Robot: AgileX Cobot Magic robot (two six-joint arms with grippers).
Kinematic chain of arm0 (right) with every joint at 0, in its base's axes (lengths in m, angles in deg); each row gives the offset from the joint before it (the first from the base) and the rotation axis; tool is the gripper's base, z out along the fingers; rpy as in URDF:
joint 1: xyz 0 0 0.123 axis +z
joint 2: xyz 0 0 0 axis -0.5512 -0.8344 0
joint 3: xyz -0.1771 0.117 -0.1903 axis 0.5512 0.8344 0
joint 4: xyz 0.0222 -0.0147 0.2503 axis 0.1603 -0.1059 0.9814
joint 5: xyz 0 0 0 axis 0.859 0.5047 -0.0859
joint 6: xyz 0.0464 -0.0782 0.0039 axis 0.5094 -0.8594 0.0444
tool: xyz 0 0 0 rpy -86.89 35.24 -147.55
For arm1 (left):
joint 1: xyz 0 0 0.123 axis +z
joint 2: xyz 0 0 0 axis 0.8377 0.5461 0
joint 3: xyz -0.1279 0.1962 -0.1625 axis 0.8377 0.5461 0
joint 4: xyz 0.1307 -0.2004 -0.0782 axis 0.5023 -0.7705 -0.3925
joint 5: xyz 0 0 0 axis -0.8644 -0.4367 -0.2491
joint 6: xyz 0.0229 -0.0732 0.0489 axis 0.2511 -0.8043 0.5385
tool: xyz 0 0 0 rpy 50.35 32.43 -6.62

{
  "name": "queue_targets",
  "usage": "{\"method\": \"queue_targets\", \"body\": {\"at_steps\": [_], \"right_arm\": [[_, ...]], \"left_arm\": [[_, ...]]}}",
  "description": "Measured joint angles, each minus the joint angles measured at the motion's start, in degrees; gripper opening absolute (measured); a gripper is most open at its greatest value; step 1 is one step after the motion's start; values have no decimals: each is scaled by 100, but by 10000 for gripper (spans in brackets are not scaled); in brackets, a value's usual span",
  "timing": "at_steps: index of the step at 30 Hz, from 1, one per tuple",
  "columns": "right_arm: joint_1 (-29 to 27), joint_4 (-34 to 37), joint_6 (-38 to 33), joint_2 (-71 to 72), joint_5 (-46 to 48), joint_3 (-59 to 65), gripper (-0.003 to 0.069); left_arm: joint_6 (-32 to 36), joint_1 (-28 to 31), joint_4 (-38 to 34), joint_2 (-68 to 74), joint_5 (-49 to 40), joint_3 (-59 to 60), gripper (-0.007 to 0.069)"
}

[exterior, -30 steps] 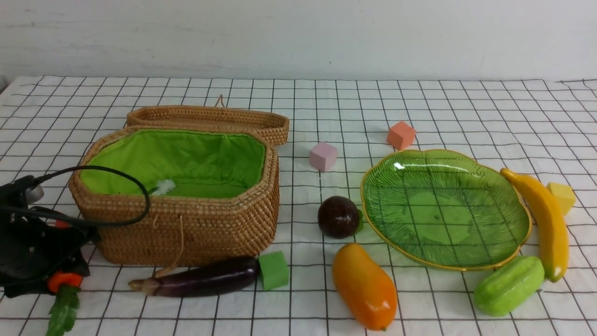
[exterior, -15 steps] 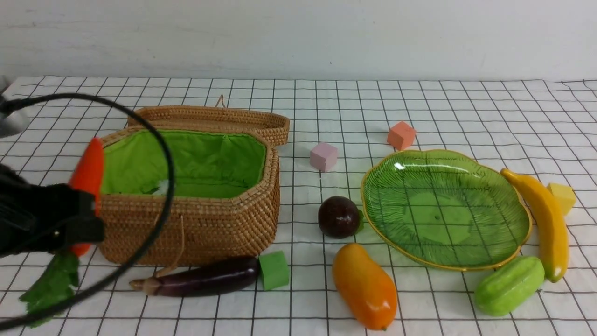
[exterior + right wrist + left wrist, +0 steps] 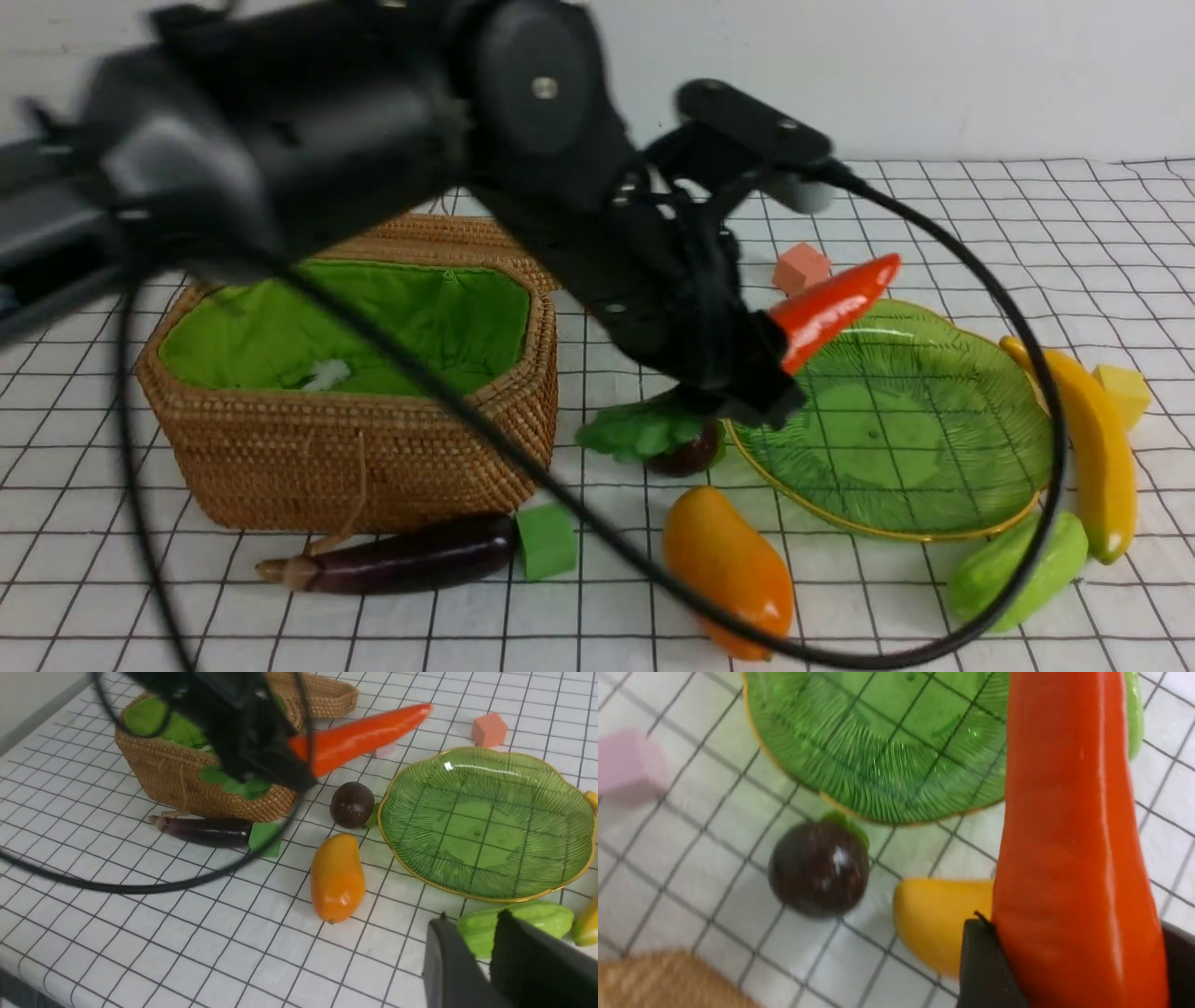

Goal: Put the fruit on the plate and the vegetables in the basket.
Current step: Use the left arm to grab a carrot and put it into the left basket

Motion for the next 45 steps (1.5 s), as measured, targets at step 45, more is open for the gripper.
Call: {"method": "queue_targets", "body": {"at_steps": [45], "right_arm": [[0,-249,16,-16,-129,331,186]], "left_arm": [[3186,2895,749,175,-1241,-341,643]]}}
